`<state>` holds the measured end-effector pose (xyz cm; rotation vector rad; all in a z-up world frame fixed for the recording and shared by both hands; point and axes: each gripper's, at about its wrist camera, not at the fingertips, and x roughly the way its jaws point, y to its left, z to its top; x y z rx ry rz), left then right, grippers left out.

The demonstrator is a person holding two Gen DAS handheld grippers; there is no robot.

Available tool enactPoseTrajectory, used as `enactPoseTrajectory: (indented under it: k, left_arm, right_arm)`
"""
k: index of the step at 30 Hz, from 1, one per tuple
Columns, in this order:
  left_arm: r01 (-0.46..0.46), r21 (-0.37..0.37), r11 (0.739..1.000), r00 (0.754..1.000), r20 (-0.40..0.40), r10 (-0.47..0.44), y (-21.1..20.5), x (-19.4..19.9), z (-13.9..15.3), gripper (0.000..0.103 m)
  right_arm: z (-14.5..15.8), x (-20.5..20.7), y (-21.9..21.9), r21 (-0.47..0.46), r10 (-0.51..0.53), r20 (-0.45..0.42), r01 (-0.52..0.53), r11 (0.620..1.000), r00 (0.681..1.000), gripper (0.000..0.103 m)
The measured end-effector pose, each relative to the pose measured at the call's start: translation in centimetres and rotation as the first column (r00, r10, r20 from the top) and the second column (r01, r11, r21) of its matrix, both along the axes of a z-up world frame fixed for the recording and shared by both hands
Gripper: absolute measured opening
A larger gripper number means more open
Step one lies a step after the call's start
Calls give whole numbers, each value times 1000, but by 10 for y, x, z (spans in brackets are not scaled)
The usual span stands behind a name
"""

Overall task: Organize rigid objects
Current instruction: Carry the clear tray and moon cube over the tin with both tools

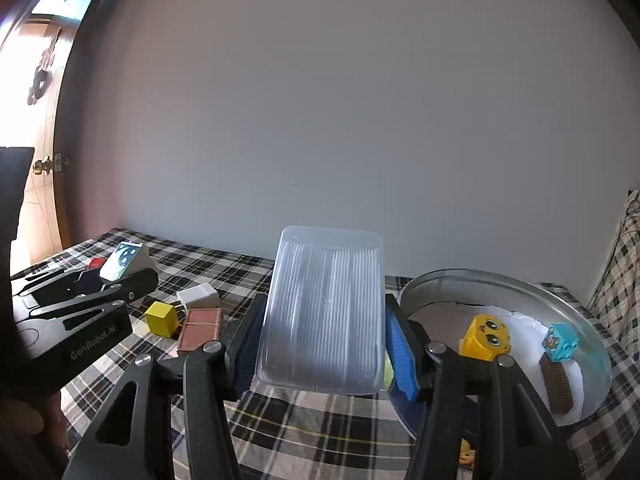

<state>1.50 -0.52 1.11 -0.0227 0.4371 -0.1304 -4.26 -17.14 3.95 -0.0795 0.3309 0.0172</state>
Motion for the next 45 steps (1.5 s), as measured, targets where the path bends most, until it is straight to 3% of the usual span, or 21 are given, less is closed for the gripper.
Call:
enactPoseTrajectory:
  k: [45]
  left_arm:
    - [217, -9, 976, 976, 4, -217, -145, -9, 3, 31]
  right_arm:
    - [13, -28, -129, 8, -227, 48, 227, 974, 973, 58]
